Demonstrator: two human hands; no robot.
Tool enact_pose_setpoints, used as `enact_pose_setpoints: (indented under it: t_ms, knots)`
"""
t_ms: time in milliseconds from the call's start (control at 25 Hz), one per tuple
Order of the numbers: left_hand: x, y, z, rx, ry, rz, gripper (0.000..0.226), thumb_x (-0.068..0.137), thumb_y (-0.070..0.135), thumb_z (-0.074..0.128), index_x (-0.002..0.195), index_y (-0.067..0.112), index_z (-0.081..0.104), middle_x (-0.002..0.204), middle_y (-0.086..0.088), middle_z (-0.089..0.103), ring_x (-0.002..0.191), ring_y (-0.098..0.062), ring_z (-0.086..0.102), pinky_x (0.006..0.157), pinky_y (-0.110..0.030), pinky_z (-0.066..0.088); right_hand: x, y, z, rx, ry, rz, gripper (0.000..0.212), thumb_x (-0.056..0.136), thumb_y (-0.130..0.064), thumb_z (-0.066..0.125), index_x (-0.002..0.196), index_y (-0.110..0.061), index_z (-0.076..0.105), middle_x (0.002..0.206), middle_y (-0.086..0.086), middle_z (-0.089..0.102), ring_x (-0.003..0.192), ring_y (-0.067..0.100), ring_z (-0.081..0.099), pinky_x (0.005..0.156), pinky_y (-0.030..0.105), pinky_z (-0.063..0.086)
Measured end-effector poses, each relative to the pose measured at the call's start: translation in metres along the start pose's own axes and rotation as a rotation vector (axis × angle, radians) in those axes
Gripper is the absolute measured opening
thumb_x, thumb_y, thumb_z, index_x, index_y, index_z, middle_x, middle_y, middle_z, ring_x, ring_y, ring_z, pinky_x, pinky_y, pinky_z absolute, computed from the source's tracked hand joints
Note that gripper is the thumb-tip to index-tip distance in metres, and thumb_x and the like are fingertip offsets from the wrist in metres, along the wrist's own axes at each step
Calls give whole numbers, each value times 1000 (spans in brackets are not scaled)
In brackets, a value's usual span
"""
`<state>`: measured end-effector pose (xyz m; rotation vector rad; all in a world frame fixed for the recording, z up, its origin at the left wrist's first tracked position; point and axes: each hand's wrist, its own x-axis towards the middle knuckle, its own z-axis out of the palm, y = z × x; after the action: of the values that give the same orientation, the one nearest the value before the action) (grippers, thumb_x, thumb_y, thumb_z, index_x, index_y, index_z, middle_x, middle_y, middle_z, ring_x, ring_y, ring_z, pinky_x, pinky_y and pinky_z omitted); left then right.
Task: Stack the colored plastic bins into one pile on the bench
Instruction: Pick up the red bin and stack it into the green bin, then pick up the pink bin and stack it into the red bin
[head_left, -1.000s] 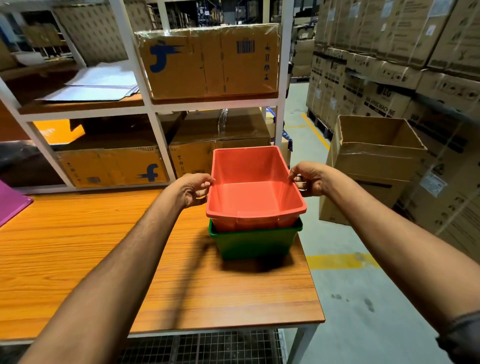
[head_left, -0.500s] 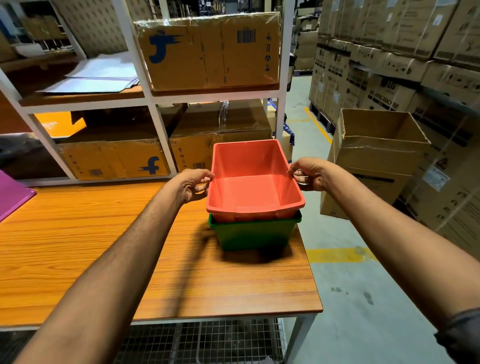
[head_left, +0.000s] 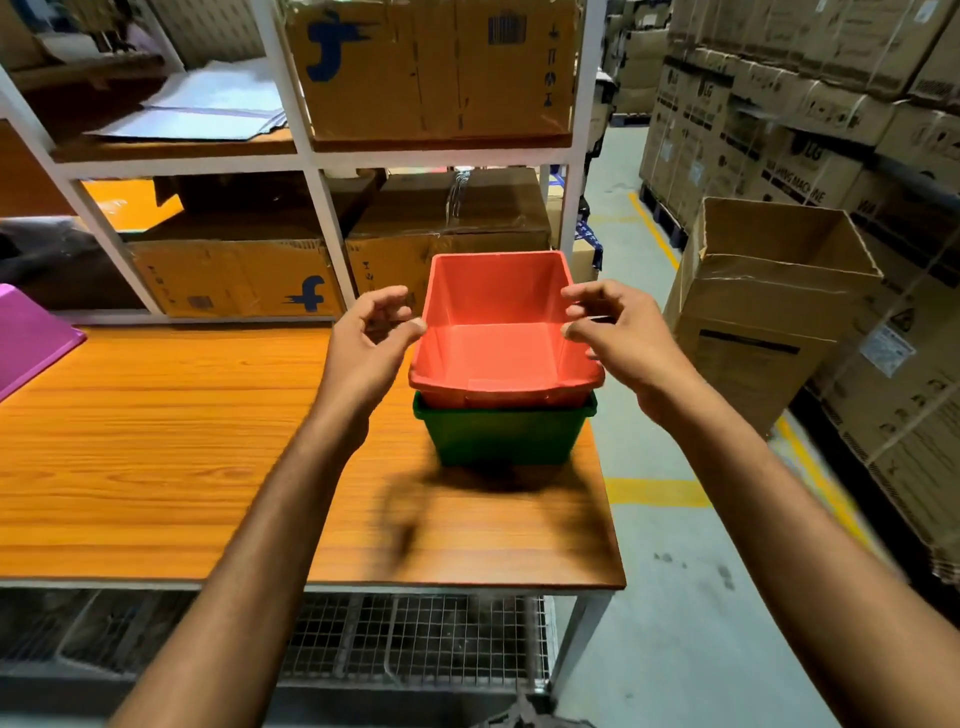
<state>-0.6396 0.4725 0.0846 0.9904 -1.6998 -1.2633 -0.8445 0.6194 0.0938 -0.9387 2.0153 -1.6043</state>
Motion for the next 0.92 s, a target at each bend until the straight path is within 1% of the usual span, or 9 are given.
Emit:
enact_pose_setpoints:
  t_ms: [120,240,360,480,560,640,720,840,920]
  knots:
    - [-54,-4,-3,173,44,184,43,95,26,69,136,34,58,117,14,64,103,-1,62,72,-15,52,-40,5,4,-52,-89,-110,33,90,-9,70,118,-25,69,104,-4,69,97,10,67,77,26,58]
    - [-105,-22,-9,432,111,301,40,94,32,67,133,36,59,117,18,65,102,-6,63,73,-27,50,-80,16,12,-56,-180,-211,27,89,-17,74,114,-27,71,97,-8,70,89,10,68,83,26,57]
    - [-155,-46,-20,602,148,276,41,94,32,67,135,30,60,121,13,66,108,-12,61,81,-33,49,-118,34,31,-32,-253,-194,26,87,-17,77,111,-26,72,94,-5,70,88,19,67,81,33,55]
    - [-205,-70,-40,672,132,160,45,95,35,66,140,30,57,130,14,63,120,-11,56,94,-36,49,-160,50,59,-49,-337,-173,26,87,-19,77,111,-29,71,93,-7,69,83,15,65,68,39,53]
    - [-234,-84,-60,687,134,78,49,96,38,64,144,32,53,138,15,59,126,-11,53,98,-39,48,-188,58,79,-91,-420,-181,27,88,-24,77,113,-32,69,95,-10,67,85,10,65,63,31,52]
    - [-258,-97,-86,721,150,24,51,97,40,62,147,33,50,143,15,56,130,-10,51,100,-43,48,-215,61,101,-161,-481,-206,29,89,-30,75,116,-35,67,98,-14,66,90,7,65,71,28,54]
    - [-282,-108,-120,739,176,-20,52,97,41,61,148,35,48,144,16,55,132,-8,49,101,-44,48,-244,58,128,-220,-510,-243,29,89,-35,73,118,-38,66,101,-19,65,93,4,64,78,30,56]
    - [-313,-121,-180,744,216,-77,54,97,42,61,148,40,46,144,21,53,134,-5,48,105,-38,45,-286,45,177,-230,-544,-275,29,91,-39,70,118,-41,64,103,-21,62,98,2,61,83,29,54]
    - [-332,-131,-232,778,236,-93,52,96,41,63,146,40,48,143,20,54,135,-6,48,105,-36,42,-316,35,219,-226,-560,-306,27,91,-35,71,117,-38,65,101,-19,62,98,4,62,83,30,53]
